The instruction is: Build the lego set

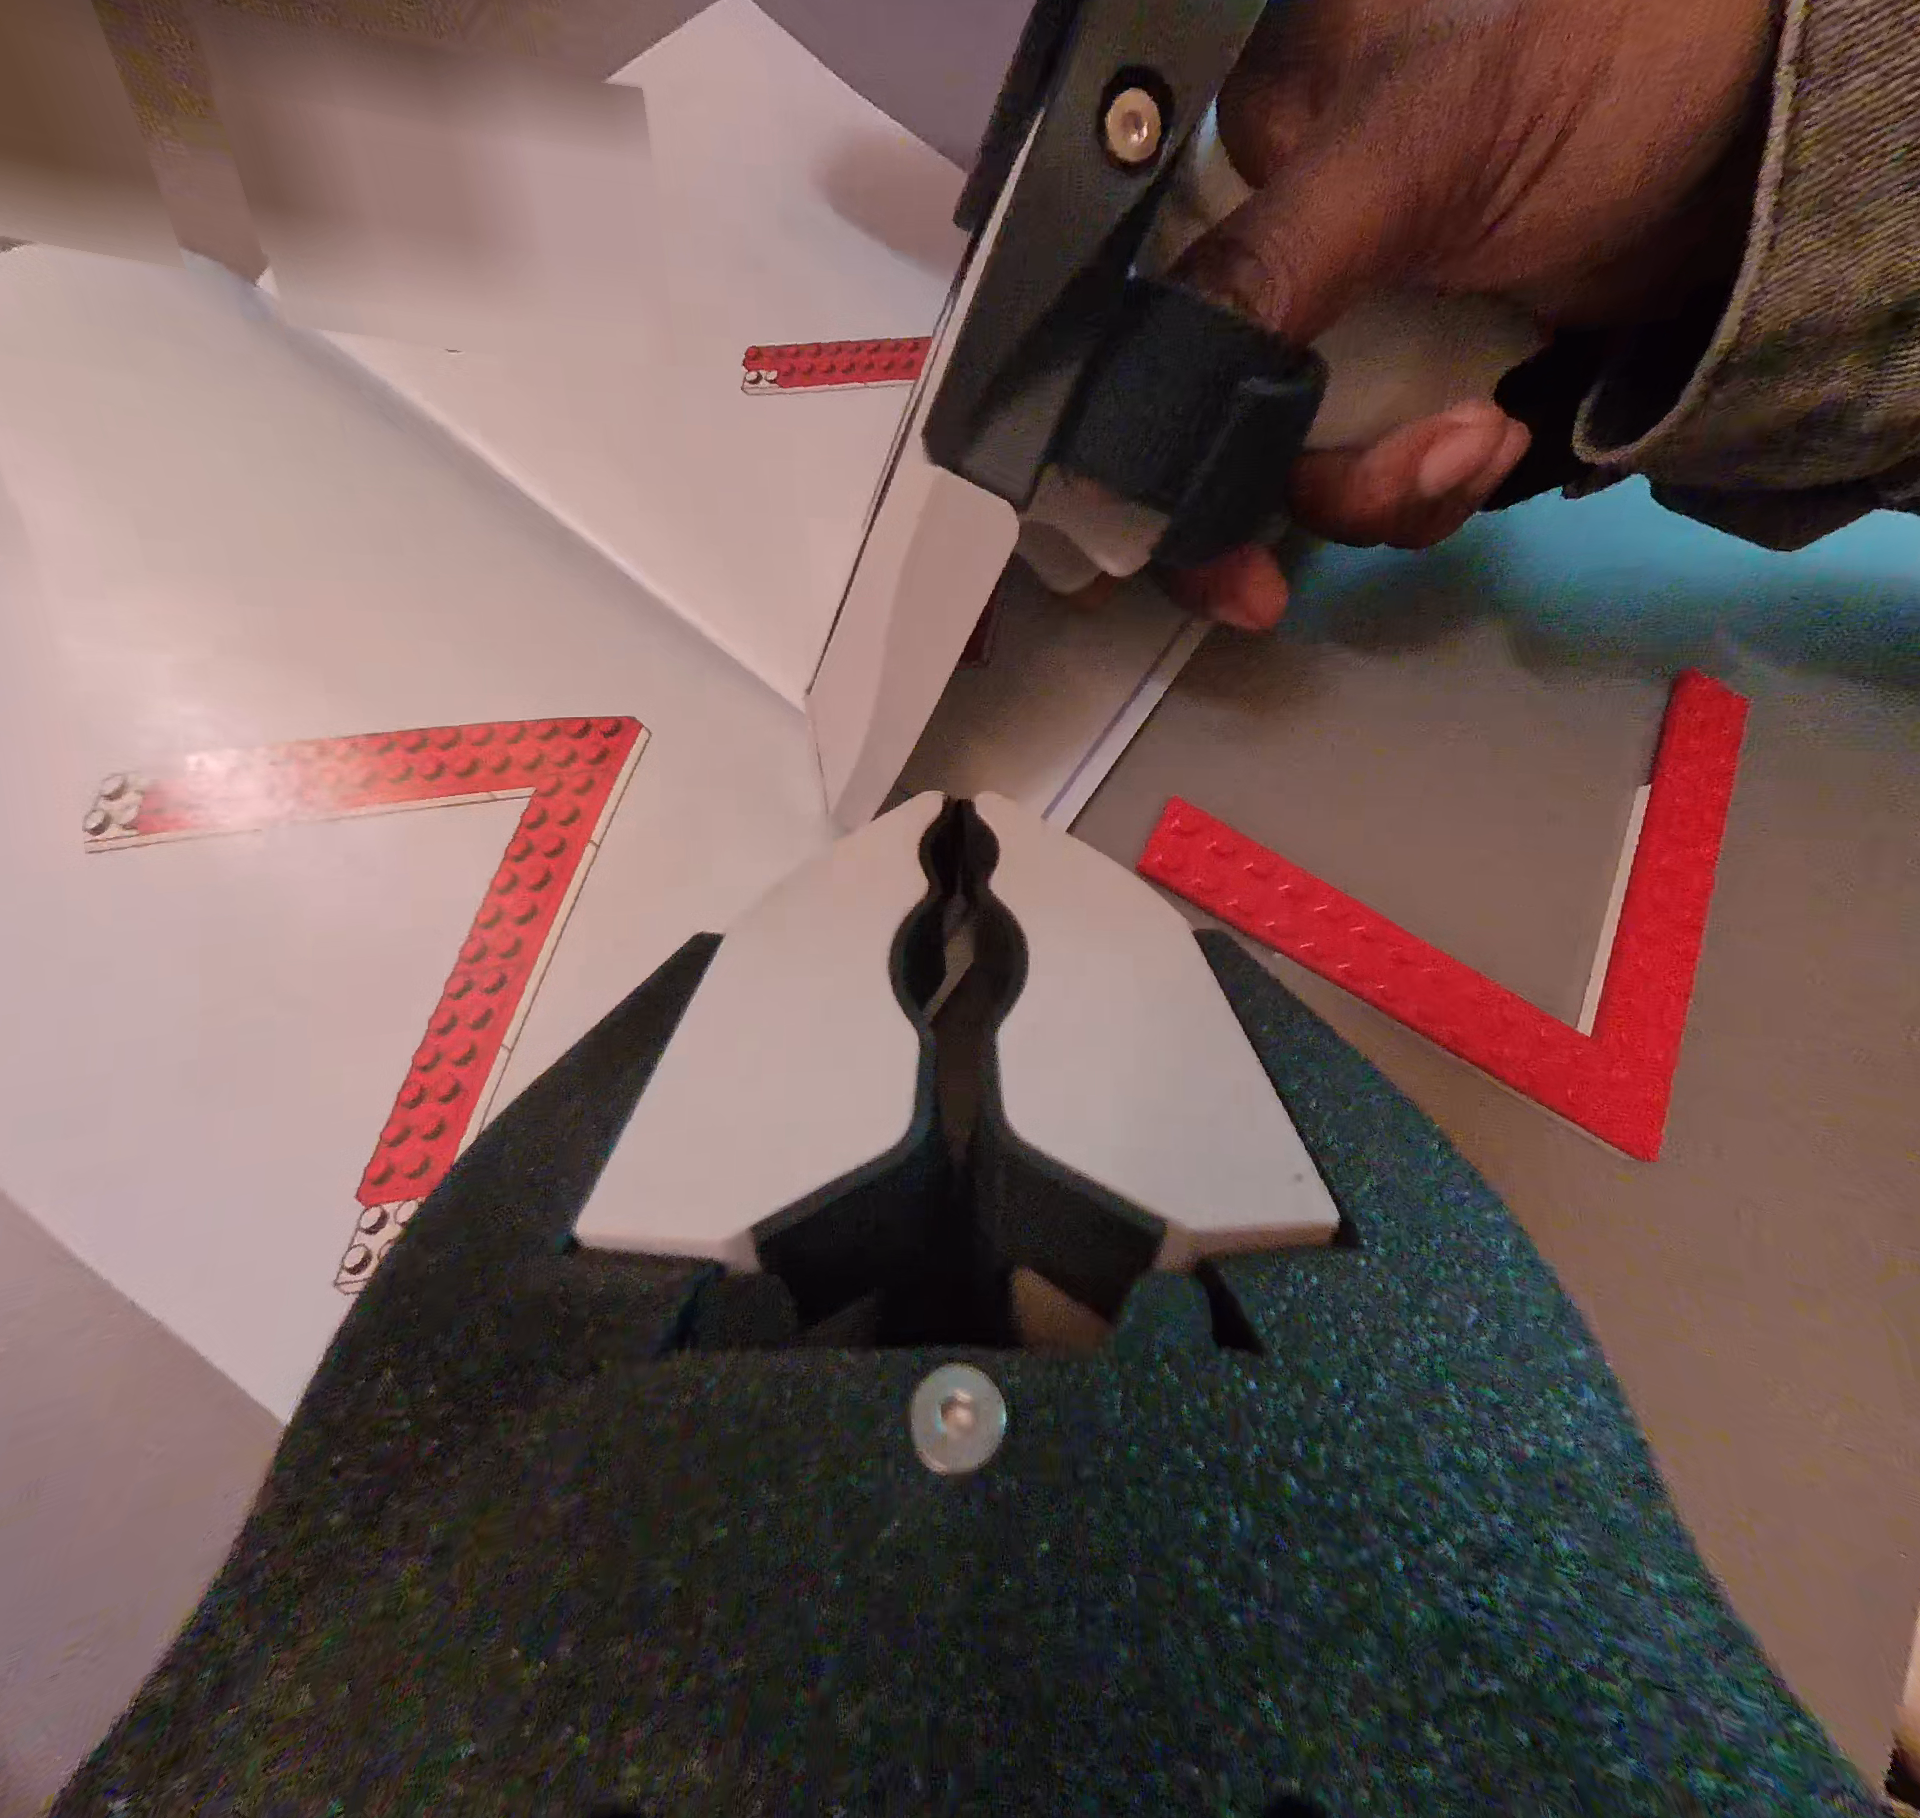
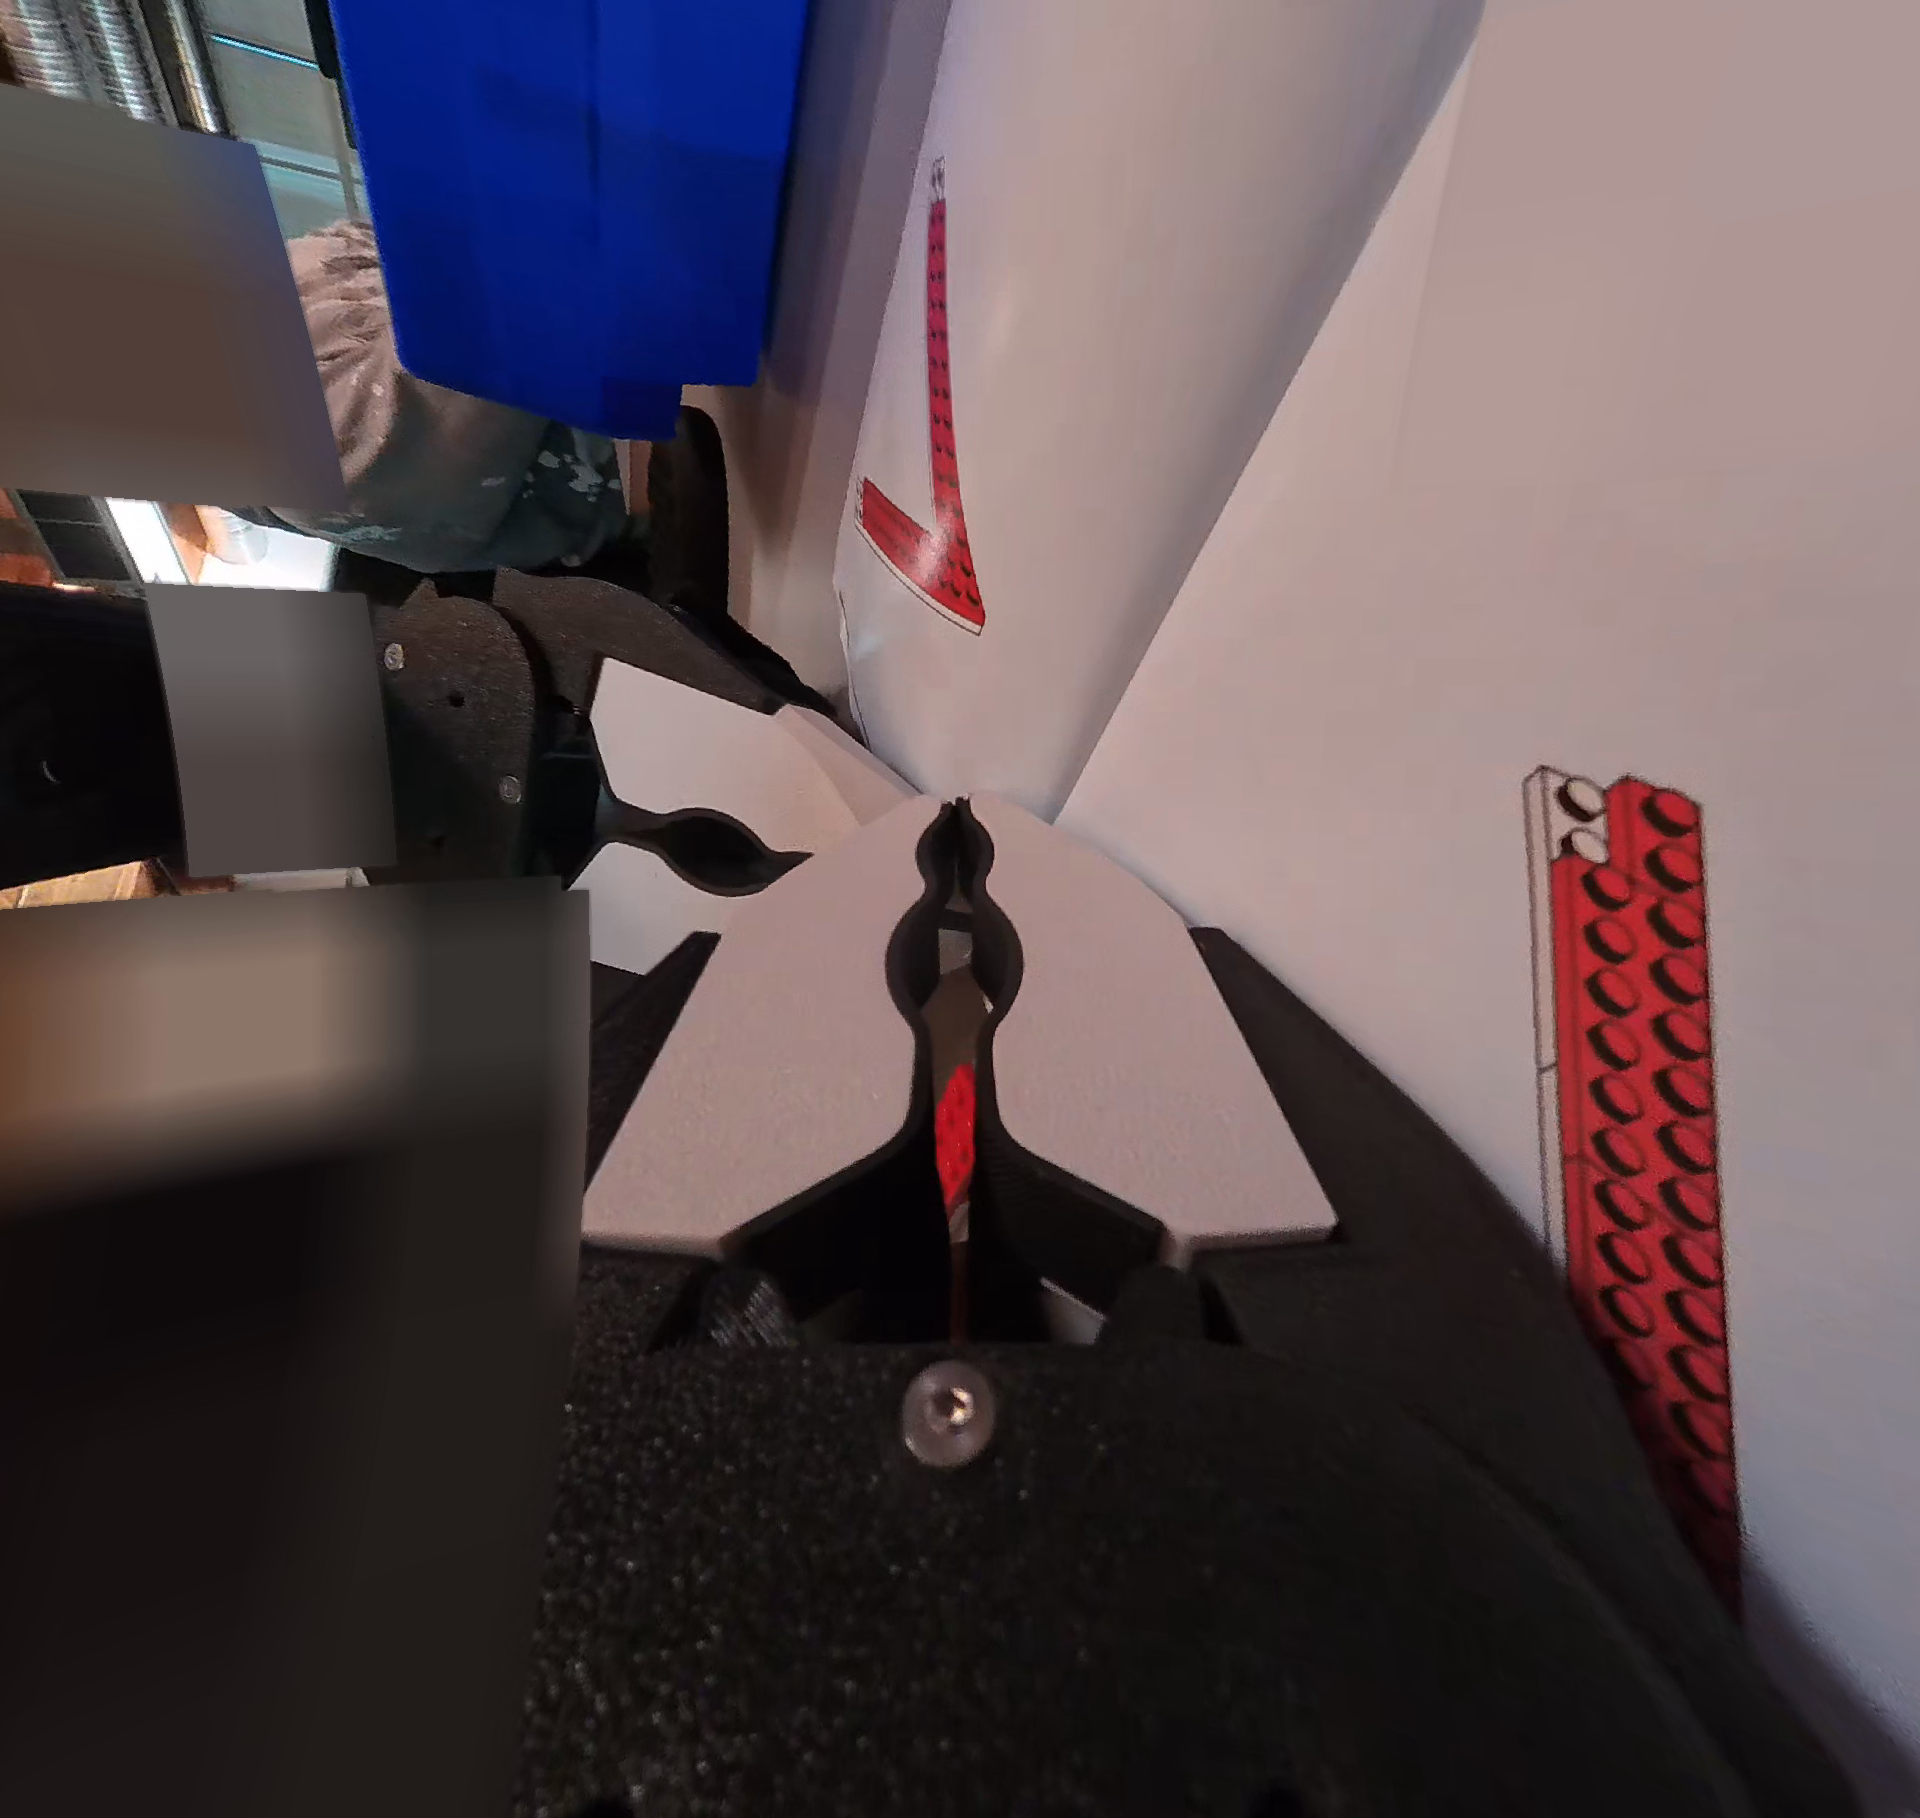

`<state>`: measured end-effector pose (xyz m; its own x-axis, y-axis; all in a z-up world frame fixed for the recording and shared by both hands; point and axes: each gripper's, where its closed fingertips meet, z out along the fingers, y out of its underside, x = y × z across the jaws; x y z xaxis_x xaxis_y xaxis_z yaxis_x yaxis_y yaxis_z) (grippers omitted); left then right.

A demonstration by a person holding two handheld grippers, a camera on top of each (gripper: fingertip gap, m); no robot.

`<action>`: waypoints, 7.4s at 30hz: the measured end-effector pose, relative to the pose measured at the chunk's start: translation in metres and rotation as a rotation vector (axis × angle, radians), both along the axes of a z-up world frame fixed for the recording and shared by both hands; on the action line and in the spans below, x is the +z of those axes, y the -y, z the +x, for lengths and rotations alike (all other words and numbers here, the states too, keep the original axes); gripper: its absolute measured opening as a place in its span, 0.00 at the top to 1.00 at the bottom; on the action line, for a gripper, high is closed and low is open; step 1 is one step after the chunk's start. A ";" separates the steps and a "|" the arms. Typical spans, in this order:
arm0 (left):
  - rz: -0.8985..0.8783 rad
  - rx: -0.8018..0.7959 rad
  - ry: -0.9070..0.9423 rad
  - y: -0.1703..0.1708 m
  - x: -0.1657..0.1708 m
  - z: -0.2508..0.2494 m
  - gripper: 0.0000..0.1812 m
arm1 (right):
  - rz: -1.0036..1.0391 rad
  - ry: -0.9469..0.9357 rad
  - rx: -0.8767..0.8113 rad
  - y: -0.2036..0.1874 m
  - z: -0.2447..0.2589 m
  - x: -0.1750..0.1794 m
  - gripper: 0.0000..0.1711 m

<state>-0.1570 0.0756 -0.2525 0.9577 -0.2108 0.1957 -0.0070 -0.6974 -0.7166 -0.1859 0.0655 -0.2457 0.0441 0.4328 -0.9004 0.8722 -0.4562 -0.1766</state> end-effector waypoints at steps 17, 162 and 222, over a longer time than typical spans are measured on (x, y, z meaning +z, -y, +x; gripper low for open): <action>0.004 0.008 0.025 0.000 0.000 0.000 1.00 | -0.013 -0.051 -0.169 -0.053 -0.055 0.001 1.00; 0.731 -0.037 -0.466 0.013 0.096 -0.039 1.00 | 1.357 0.074 1.485 -0.336 0.272 -0.004 0.88; 0.688 -0.077 -0.493 0.010 0.090 -0.026 0.97 | 1.089 -0.226 0.695 -0.038 0.158 -0.004 0.90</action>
<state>-0.1832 0.0655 -0.1624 0.8781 -0.1979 -0.4356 -0.4591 -0.0924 -0.8836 -0.0278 0.1032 -0.2500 -0.5861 0.8095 -0.0350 0.7690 0.5422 -0.3387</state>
